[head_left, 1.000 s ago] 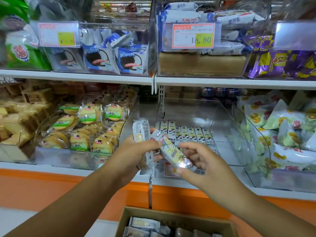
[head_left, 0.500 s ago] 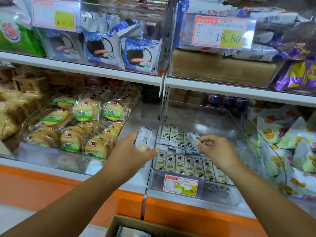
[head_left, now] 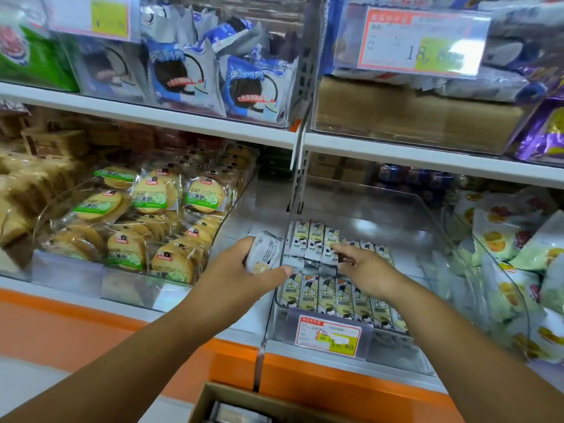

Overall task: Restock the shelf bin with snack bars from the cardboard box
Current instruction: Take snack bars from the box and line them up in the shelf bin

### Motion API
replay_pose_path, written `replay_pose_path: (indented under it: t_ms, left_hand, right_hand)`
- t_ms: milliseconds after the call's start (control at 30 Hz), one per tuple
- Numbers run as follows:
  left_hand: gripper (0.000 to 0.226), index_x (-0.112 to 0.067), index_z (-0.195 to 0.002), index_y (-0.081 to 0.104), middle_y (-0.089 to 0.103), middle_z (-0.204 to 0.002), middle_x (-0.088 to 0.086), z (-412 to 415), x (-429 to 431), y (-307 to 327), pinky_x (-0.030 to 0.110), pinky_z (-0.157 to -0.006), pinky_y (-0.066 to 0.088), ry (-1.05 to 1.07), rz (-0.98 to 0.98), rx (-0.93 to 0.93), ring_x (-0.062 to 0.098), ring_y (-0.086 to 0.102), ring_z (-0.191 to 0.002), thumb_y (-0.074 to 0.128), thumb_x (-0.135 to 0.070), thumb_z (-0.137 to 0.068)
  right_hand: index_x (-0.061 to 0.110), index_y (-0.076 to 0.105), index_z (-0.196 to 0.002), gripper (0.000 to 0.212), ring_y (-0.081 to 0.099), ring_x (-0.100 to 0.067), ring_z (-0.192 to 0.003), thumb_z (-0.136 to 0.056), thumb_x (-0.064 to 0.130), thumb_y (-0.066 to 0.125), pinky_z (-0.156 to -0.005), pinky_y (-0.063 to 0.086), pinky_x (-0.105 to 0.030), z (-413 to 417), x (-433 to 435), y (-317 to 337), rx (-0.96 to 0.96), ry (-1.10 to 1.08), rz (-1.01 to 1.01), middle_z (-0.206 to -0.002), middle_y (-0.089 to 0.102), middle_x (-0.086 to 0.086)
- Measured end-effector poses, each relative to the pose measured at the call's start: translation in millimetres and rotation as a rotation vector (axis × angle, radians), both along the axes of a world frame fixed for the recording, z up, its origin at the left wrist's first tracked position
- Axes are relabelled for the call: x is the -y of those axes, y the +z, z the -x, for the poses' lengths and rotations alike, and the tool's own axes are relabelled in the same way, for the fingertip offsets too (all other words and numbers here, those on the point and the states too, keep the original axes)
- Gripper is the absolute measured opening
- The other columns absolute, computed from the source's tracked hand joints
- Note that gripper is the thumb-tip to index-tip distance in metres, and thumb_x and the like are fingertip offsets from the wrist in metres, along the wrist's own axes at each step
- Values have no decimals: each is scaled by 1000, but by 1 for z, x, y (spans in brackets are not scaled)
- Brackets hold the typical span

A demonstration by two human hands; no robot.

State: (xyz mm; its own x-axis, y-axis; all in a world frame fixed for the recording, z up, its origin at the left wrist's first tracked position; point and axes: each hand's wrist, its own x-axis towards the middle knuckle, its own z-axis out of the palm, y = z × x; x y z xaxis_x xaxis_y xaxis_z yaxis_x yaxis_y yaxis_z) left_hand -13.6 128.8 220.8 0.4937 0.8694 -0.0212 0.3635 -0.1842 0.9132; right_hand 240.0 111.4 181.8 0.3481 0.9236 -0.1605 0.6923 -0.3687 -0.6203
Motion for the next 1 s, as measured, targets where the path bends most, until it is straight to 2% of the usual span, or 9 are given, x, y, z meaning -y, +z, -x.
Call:
replay_pose_path:
  t_ms: [67,133,200,267,400,500,633,800,1000]
  left_hand:
    - [18,-13,-92,51,45,-78,9,-1,3,4,36,-64,40,-19,72,53,19,46,-69,58,-30,-93]
    - [9,-28,-89,55,48,-86,11,-4,3,7,38,-69,42,53,128,91,23,49,-76,48,-23,-92]
    - [15,-30,-92,55,50,-93,9,-6,6,10,36,-69,42,90,105,98,22,50,-81,43,-21,-94]
    - [18,-16,-108,54,52,-94,6,-5,14,13,33,-67,40,50,44,98,20,51,-81,44,-26,-98]
    - [19,-35,-112,61,70,-104,-12,-4,26,20,28,-82,51,-12,30,178,10,65,-99,63,-34,-93]
    - [26,-29,-108,61,74,-100,-12,-5,29,23,38,-92,54,1,20,221,7,69,-96,74,-29,-85]
    - [31,-16,-104,62,76,-95,1,-11,38,29,30,-79,59,-5,2,303,14,72,-88,79,-21,-79]
    - [29,-15,-104,60,76,-91,1,-21,48,28,26,-69,59,-31,39,362,11,73,-81,78,-19,-81]
    - [40,-41,-127,53,72,-102,0,-16,37,32,39,-73,62,-7,207,449,22,73,-90,64,-23,-93]
  right_hand:
    - [32,37,-145,45,49,-5,-46,-102,19,42,-45,41,-18,5,7,7,21,-5,-71,-151,38,-1]
    - [28,46,-138,39,65,-10,-85,-100,19,45,-71,53,-22,11,14,15,78,-39,-225,-144,47,2]
    - [31,56,-125,31,60,-10,-108,-98,18,48,-91,51,-31,19,23,25,82,-69,-375,-126,60,8]
    - [36,59,-109,21,60,-4,-98,-96,21,52,-83,52,-28,35,37,37,24,-63,-500,-106,64,15]
    - [33,55,-91,9,60,-9,-86,-91,26,61,-78,53,-32,78,79,53,-117,131,-549,-90,62,9]
    - [36,48,-92,24,60,-6,-87,-81,42,69,-81,52,-32,98,105,53,-153,285,-407,-94,59,13]
    - [40,43,-94,42,58,-6,-79,-70,51,76,-76,52,-29,103,119,48,-190,213,-388,-90,56,12]
    - [40,42,-89,38,51,-1,-57,-77,30,78,-57,44,-19,102,121,49,-334,143,-441,-69,57,14]
    - [18,51,-103,21,67,-9,-70,-90,3,58,-76,58,-41,95,116,55,-573,63,-427,-78,66,9]
